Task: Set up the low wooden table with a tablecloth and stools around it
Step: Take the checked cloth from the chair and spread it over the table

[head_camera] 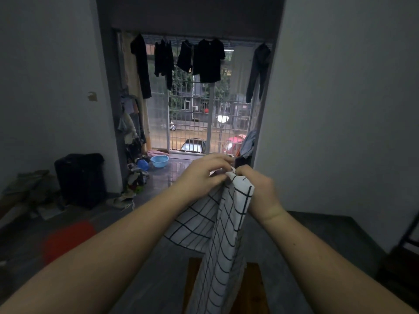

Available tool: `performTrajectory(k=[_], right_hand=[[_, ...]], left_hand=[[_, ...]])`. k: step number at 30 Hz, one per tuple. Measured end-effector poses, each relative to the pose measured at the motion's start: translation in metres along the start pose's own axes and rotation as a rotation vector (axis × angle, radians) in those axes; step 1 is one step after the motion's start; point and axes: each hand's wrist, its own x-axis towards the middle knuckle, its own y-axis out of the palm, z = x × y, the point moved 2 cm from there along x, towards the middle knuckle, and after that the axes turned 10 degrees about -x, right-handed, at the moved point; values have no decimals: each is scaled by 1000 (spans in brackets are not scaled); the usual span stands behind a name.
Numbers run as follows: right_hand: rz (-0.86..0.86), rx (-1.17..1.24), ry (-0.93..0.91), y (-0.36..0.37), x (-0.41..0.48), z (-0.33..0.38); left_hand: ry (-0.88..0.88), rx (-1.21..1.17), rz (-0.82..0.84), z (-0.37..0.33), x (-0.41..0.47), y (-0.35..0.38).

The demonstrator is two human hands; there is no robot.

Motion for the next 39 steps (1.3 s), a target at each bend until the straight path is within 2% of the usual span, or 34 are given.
performTrajectory(k=[4,7,11,14,17,20,23,26,29,32,34,37,39], right_hand=[[30,49,64,-3,1,-1],[67,43,67,-8,8,-2],[42,-88,-33,-13,13,-10],[44,-188,41,-14,15,-24],[38,-239,96,-17,23,-39],[15,-106,-10,-27,34,-39],[147,103,-85,-39,43,-27],[228,190,-102,-51,54,-15],[251,91,-155,-59,63,-13],[330,-165,-181,-57,68,-29],[356,-300,-182,-55,68,-47],[284,-428,-160,-58,67,-67],[220,-499,-146,-65,68,-78]], left_hand=[[107,103,13,-2,-3,4],[159,217,-52,2,-3,-1],[-46,175,-30,15,-5,-20],[-242,173,-13,28,-10,-38],[-315,209,-49,38,-15,-56],[-381,170,-86,43,-13,-71],[-375,170,-71,42,-6,-81],[-341,221,-45,37,6,-87],[-323,267,-77,33,17,-95],[-315,296,-133,29,22,-109],[-286,397,-135,25,23,-116],[-181,610,-61,15,26,-123],[-49,758,-1,6,26,-125]])
